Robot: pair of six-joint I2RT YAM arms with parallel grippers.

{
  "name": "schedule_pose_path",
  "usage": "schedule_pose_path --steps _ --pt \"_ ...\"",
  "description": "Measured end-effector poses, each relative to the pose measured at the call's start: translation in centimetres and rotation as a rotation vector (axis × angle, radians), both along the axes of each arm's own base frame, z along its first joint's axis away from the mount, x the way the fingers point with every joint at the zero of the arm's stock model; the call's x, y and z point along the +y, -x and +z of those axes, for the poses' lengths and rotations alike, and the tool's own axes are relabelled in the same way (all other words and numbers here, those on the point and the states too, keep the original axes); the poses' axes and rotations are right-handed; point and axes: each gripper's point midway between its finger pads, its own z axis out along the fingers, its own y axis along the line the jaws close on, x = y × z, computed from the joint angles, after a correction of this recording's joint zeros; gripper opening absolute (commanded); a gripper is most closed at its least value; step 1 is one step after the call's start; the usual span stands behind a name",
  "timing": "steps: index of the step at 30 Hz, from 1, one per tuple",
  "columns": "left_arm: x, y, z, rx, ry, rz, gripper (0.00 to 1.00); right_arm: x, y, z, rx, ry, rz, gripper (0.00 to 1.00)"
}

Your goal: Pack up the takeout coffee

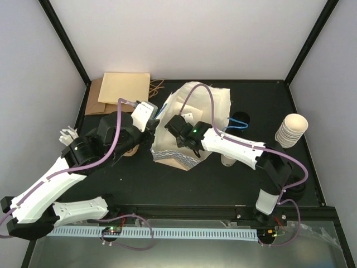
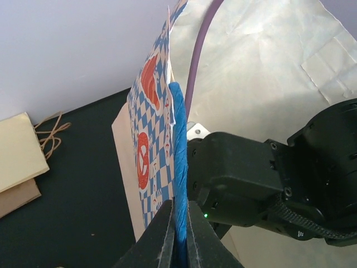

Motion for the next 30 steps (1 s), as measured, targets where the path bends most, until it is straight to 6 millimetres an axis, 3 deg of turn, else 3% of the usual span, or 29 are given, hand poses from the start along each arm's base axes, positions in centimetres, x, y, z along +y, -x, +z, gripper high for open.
schedule_pose_path --steps 5,16,19,21,25,28,30 --pt "0.0 0.0 -0.4 0.033 0.027 0.022 0.06 0.9 0.1 0.4 -0.002 -0.054 0.042 0.01" --pt "0.2 -0.3 -4.5 0.194 0.044 0.083 0.07 0.2 0.2 -0.2 0.028 -0.019 0.072 0.01" --pt "-0.1 -0.1 -5.5 0.250 0.072 0.080 0.12 0.2 0.6 -0.9 0.066 -0.018 0.108 0.01" --pt "-0.3 0.2 -6.3 0.291 0.092 0.073 0.27 0.2 0.9 -1.5 0.096 -0.018 0.135 0.01" --pt "-0.9 0.8 -7.3 0.363 0.134 0.049 0.70 0.6 1.5 -2.3 0.144 -0.025 0.186 0.01" --pt "-1.2 1.2 -7.2 0.384 0.159 0.035 0.88 1.0 1.9 -2.9 0.169 -0.026 0.216 0.01" --pt "-1.1 1.4 -6.9 0.383 0.171 0.028 0.93 1.2 2.1 -3.2 0.185 -0.027 0.231 0.01"
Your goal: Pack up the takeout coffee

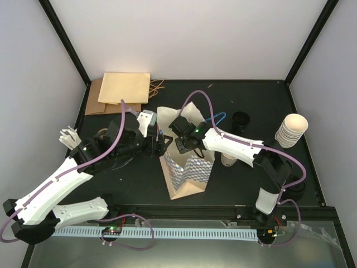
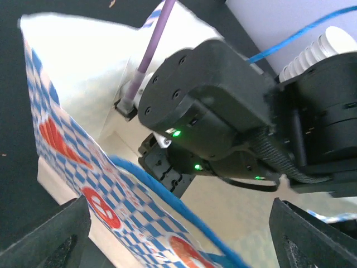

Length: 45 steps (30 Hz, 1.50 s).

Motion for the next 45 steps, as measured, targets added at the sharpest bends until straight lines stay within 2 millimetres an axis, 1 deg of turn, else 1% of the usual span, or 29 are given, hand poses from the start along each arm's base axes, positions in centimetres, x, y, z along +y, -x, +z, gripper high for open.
schedule_pose_path --steps 1,4,9,11,12,14,20,22,24,29,33,37,40,45 --pt "0.1 0.1 0.3 -0.002 0.008 0.004 0.94 0.1 0.1 -0.2 0.008 -0.002 0.007 0.01" --pt "0.6 0.3 2.1 -0.025 0.036 0.011 0.96 0.6 0.5 -0.6 0.033 -0.017 0.026 0.01" --pt "1.9 0.6 6.2 -0.089 0.104 0.028 0.96 1.5 1.0 -0.9 0.064 -0.051 0.063 0.01" --pt "2.7 0.5 6.8 -0.102 0.121 0.047 0.95 1.9 1.1 -1.1 0.078 -0.061 0.077 0.01" --pt "3.0 0.6 6.8 -0.100 0.121 0.053 0.95 2.1 1.3 -1.3 0.089 -0.066 0.088 0.01" --pt "4.3 0.0 6.7 -0.100 0.118 0.100 0.95 2.3 1.5 -1.7 0.102 -0.069 0.107 0.01" --pt "7.9 -1.5 4.7 -0.082 0.042 0.210 0.95 2.8 3.1 -3.0 0.164 -0.089 0.187 0.01" --pt "8.8 -2.3 4.2 -0.078 0.011 0.234 0.95 3.0 3.4 -3.0 0.175 -0.098 0.206 0.01" --pt "9.3 -3.0 3.6 -0.069 -0.016 0.231 0.95 3.1 3.4 -2.8 0.171 -0.106 0.217 0.01" --pt "9.0 -5.0 1.6 -0.035 -0.084 0.190 0.95 3.3 3.2 -1.3 0.138 -0.123 0.232 0.01" --pt "8.5 -6.0 0.5 -0.029 -0.122 0.149 0.95 3.3 3.0 -0.6 0.115 -0.129 0.239 0.01" --pt "7.8 -6.9 0.4 -0.073 -0.155 0.091 0.95 3.3 3.0 0.1 0.091 -0.125 0.251 0.01" --pt "7.2 -7.2 0.4 -0.112 -0.178 0.037 0.95 3.3 3.1 0.9 0.069 -0.132 0.256 0.01" --pt "6.2 -7.8 0.7 -0.192 -0.218 -0.058 0.95 3.2 3.1 3.6 0.013 -0.169 0.260 0.01"
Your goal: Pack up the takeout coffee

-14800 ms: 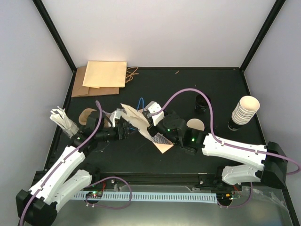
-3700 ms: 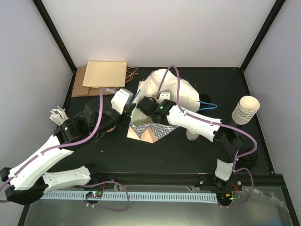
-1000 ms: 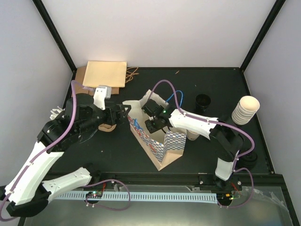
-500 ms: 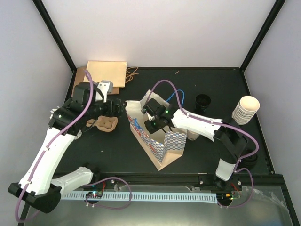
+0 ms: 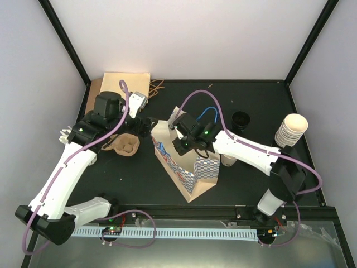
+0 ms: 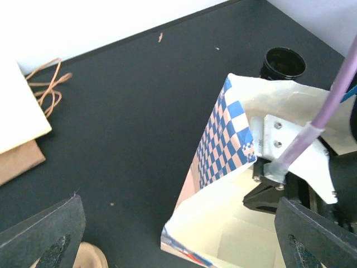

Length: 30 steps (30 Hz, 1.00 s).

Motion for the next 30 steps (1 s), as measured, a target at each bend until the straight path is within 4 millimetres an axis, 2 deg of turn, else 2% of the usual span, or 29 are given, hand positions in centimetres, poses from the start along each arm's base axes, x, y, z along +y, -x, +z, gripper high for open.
schedule_pose_path --steps 8,17,19,22,30 --pt "-2.0 -1.1 -0.2 -0.063 -0.034 -0.144 0.91 -0.3 0.5 3.8 -0.076 -0.075 0.016 0.01" --pt "-4.5 -2.8 -3.7 0.026 -0.085 -0.294 0.85 -1.1 0.9 9.8 -0.194 -0.194 0.022 0.03" --pt "-5.1 -3.1 -4.2 0.040 -0.086 -0.327 0.84 -1.3 1.1 10.5 -0.210 -0.209 0.026 0.03" --pt "-5.5 -2.7 -4.6 0.053 -0.088 -0.373 0.84 -1.4 1.1 11.0 -0.220 -0.217 0.028 0.03" --pt "-6.2 -2.0 -4.2 0.023 -0.113 -0.434 0.73 -1.4 1.1 11.0 -0.220 -0.216 0.028 0.03"
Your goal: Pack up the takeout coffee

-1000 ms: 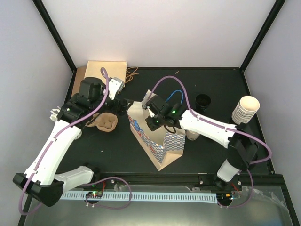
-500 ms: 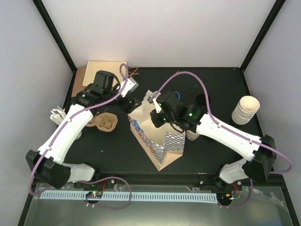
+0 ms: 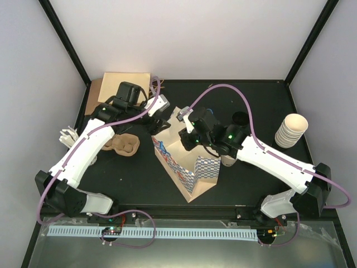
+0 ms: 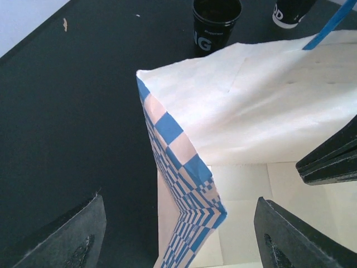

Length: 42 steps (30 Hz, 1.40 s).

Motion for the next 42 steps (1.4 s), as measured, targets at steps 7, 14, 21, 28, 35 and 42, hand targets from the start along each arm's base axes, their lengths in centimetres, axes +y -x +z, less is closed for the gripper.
schedule_pose_path --steps 7,14,21,28,35,42 --pt "-0.9 0.2 -0.8 -0.009 -0.064 -0.025 0.56 0.0 0.0 0.0 0.000 0.001 0.000 0.03" --pt "-0.2 -1.0 -0.9 -0.037 -0.117 0.041 0.30 0.0 0.0 -0.3 0.005 0.008 -0.001 0.03" --pt "0.3 -1.5 -0.6 -0.039 -0.124 0.096 0.06 -0.3 -0.3 -1.5 0.017 0.053 -0.020 0.03" --pt "0.4 -1.9 0.1 -0.045 -0.111 0.130 0.02 -0.5 -0.3 -2.1 0.025 0.075 -0.026 0.03" --pt "1.3 -2.5 0.0 -0.029 -0.121 0.216 0.01 -1.0 -0.4 -2.4 0.025 0.100 -0.038 0.03" --pt "2.4 -3.3 0.1 -0.001 -0.110 0.339 0.01 -2.2 -1.0 -1.4 -0.016 0.155 -0.075 0.03"
